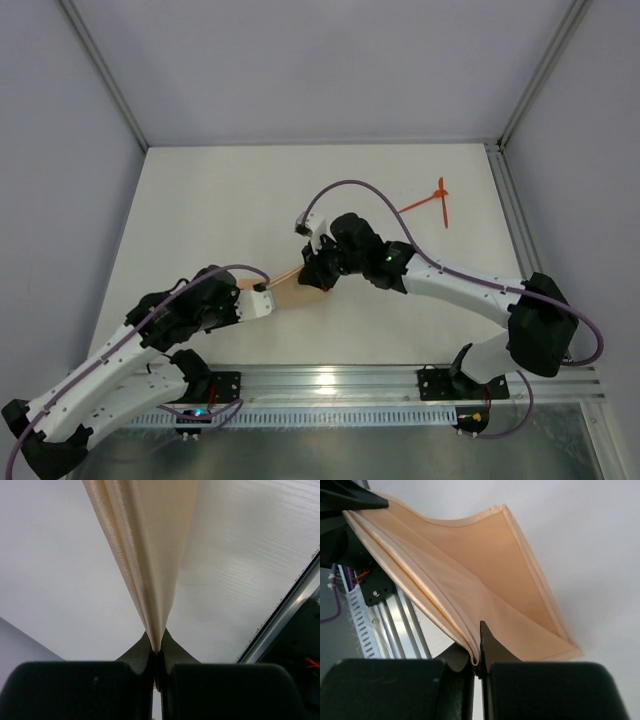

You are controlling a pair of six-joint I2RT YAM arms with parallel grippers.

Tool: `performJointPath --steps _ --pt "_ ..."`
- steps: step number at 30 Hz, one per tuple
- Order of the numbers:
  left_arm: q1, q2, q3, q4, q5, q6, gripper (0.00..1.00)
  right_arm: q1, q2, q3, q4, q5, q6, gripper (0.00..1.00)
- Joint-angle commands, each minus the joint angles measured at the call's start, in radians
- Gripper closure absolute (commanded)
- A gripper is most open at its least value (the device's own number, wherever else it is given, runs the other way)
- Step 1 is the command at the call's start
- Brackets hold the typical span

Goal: Fold the napkin into a case and place the utensils inside
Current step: Turn over the upper triangle folded napkin at the center of the board.

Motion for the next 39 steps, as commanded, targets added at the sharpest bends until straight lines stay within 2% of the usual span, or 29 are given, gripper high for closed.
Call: performJointPath --steps 1,7,9,13,17,18,21,22,28,31,36,39 --pt "0.006 -0.033 0.145 -0.186 -0.021 0.125 1.00 0.023 -0.091 0.134 -0.169 -0.032 -0.112 0.97" --pt "0.006 0.075 0.425 -0.437 0.082 0.144 1.00 0.113 -0.140 0.217 -0.294 -0.117 -0.098 0.97" --pt "0.005 0.097 0.469 -0.483 0.097 0.147 1.00 0.167 -0.146 0.254 -0.347 -0.118 -0.074 0.97" --pt "0.006 0.123 0.564 -0.591 0.131 0.162 1.00 0.238 -0.189 0.239 -0.343 -0.135 0.029 0.97" --pt "0.006 0.114 0.584 -0.632 0.125 0.163 1.00 0.264 -0.275 0.092 -0.184 -0.164 0.213 0.97" --pt "0.006 0.111 0.575 -0.632 0.133 0.170 1.00 0.268 -0.301 0.020 -0.097 -0.173 0.289 0.97" --pt "0.006 0.137 0.520 -0.631 0.162 0.182 1.00 0.268 -0.324 -0.086 0.027 -0.183 0.357 0.97" --pt "0.006 0.151 0.504 -0.631 0.215 0.185 1.00 0.265 -0.333 -0.108 0.054 -0.177 0.385 0.97" --pt "0.006 0.316 0.475 -0.600 0.239 0.245 1.00 0.181 -0.303 -0.212 0.179 -0.253 0.437 0.97" --pt "0.017 0.371 0.475 -0.573 0.246 0.294 1.00 0.083 -0.310 -0.276 0.234 -0.305 0.465 0.97" --pt "0.112 0.509 0.493 -0.527 0.307 0.396 1.00 -0.067 -0.277 -0.307 0.217 -0.377 0.410 0.97" --pt "0.187 0.652 0.561 -0.517 0.341 0.433 1.00 -0.148 -0.229 -0.315 0.211 -0.420 0.372 0.97"
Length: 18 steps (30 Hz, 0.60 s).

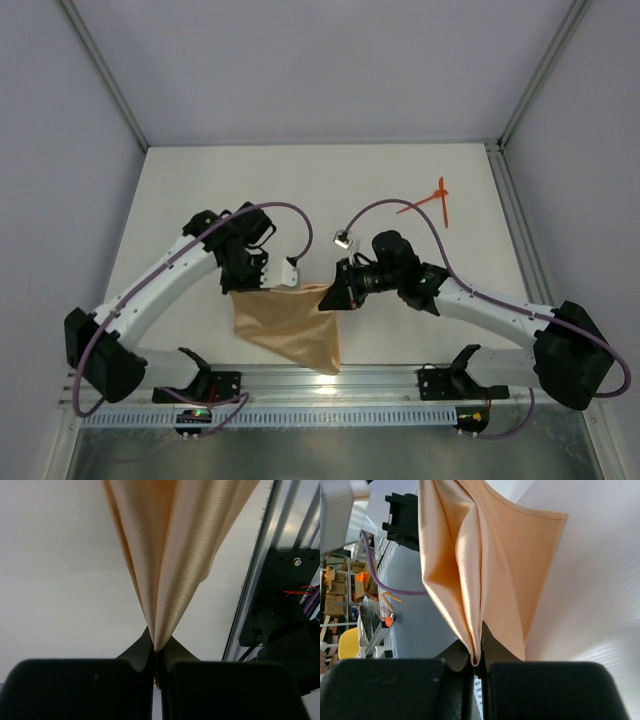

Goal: Fold the napkin into a case and place the utensils inside
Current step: Turn over the upper triangle folded napkin at the center of the board.

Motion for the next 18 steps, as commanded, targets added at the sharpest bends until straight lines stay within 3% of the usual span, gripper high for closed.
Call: performJointPath --steps 1,7,13,18 --pt "0.071 0.132 0.092 -0.187 0.068 0.089 1.00 -0.083 0.046 -0.007 0.055 -0.098 -0.039 0.97" --pt "0.162 0.434 0.271 -0.140 0.105 0.129 1.00 -0.251 0.192 -0.009 0.118 -0.158 -0.075 0.97" --pt "0.200 0.709 0.469 -0.109 0.105 0.113 1.00 -0.347 0.398 0.062 0.141 -0.169 -0.121 0.97" --pt "0.219 0.879 0.619 -0.094 0.120 0.073 1.00 -0.411 0.472 0.105 0.134 -0.140 -0.136 0.97"
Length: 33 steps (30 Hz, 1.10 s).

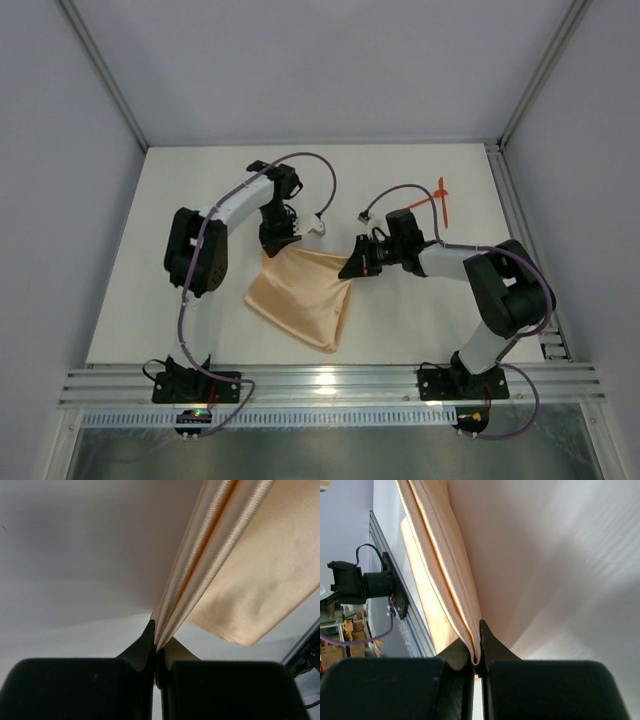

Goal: Fold the napkin into a case and place the utensils inside
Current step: Turn over the upper triangle folded napkin at the center of the board.

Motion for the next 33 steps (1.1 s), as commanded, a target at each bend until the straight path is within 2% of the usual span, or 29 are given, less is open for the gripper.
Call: performJointPath --steps 1,8,16,23,26,33 --pt "0.028 0.059 0.120 -0.114 0.000 -0.023 1.00 -0.039 0.022 0.050 0.013 0.012 -0.041 0.97" --pt "0.028 0.167 0.196 -0.010 -0.031 -0.130 0.98 -0.072 0.120 0.089 0.034 0.053 -0.024 0.97" --pt "0.028 0.175 0.213 0.210 -0.110 -0.247 0.95 -0.114 0.134 0.058 0.068 0.139 0.016 0.97" --pt "0.022 0.221 0.241 0.231 -0.100 -0.287 0.95 -0.121 0.160 0.064 0.069 0.161 0.011 0.97" --pt "0.022 0.228 0.230 0.234 -0.103 -0.288 0.98 -0.131 0.157 0.081 0.039 0.179 -0.016 0.96" --pt "0.022 0.218 0.207 0.297 -0.108 -0.316 1.00 -0.144 0.180 0.112 0.014 0.159 -0.043 0.97"
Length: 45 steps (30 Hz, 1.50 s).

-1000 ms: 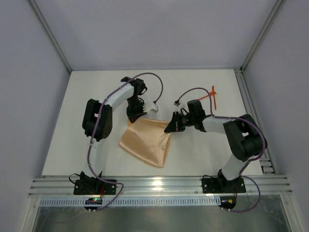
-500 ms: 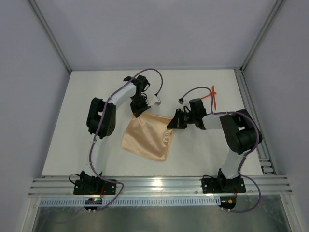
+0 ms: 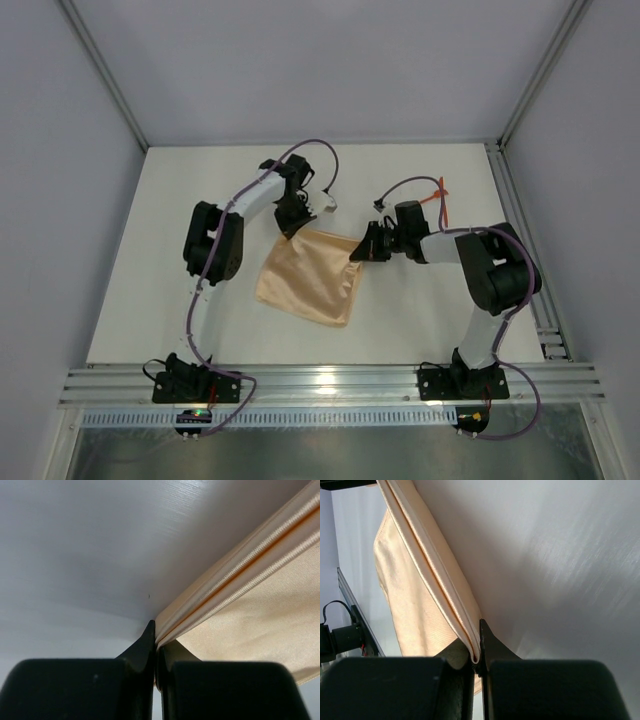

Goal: Fold the napkin into a case and place the utensils inside
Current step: Turn over the upper triangle folded napkin at the center of the board.

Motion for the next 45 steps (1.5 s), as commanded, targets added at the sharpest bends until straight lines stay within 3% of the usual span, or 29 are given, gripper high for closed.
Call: performJointPath --steps 1,5,9,12,19,26,30,35,38,45 --pt "0.022 -0.015 0.001 0.044 -0.062 -0.037 1.00 -0.023 0.012 0.021 -0.042 0.019 -0.035 0.97" --pt "0.022 -0.139 -0.103 0.093 -0.050 -0.051 1.00 -0.019 -0.080 0.008 -0.080 0.021 -0.079 0.97" --pt "0.024 -0.317 -0.198 0.053 -0.073 -0.048 1.00 0.030 -0.224 0.066 -0.283 0.010 -0.193 0.97" --pt "0.024 -0.478 -0.284 -0.014 -0.079 -0.022 1.00 0.121 -0.324 0.170 -0.415 0.041 -0.293 0.97" --pt "0.036 -0.857 -0.475 -0.105 -0.244 0.035 1.00 0.354 -0.461 0.291 -0.509 0.093 -0.271 0.97" --pt "0.041 -1.164 -0.555 -0.211 -0.364 0.078 1.00 0.662 -0.446 0.316 -0.314 0.154 -0.031 0.97" --pt "0.042 -1.305 -0.619 -0.208 -0.532 0.119 1.00 0.791 -0.367 0.353 -0.160 0.223 0.069 0.97" --pt "0.048 -1.439 -0.706 -0.136 -0.675 0.202 1.00 0.866 -0.196 0.399 0.106 0.225 0.239 0.97" --pt "0.058 -1.457 -0.728 -0.114 -0.679 0.248 1.00 0.873 -0.119 0.382 0.287 0.208 0.333 0.97" --pt "0.065 -1.367 -0.759 -0.071 -0.622 0.266 1.00 0.871 0.012 0.281 0.481 0.208 0.477 0.97"
